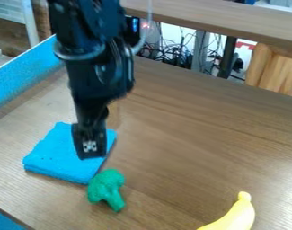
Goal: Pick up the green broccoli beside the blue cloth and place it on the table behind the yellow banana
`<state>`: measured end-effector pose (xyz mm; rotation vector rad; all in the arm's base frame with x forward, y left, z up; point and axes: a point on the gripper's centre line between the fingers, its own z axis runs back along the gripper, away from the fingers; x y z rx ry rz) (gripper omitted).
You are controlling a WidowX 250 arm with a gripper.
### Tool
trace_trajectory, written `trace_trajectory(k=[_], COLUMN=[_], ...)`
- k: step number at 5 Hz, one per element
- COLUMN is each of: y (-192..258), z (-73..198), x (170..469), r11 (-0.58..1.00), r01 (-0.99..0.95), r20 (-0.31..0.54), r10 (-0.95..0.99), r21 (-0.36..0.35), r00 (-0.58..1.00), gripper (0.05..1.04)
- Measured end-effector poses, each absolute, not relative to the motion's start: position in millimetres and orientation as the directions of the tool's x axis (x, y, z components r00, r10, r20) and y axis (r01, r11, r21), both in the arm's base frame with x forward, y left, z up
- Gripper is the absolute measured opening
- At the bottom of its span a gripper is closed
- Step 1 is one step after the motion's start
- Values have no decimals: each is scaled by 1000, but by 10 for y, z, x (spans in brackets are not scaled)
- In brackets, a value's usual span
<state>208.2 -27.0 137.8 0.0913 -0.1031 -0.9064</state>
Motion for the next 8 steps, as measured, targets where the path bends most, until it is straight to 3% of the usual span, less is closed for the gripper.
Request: trace_trajectory(k=[1, 3, 5, 8], y=[-667, -864, -815, -456], z=[988, 600, 486, 565], x=[2342, 2492, 2464, 2261], r11=[390, 268, 252, 283], r01=[908, 954, 960, 955], r20=[-39, -43, -77, -77], r10=[-916, -960, -962, -954], r21=[149, 134, 120, 92], r00=[400, 276, 262, 290], gripper=[1001, 1001, 1001, 1001])
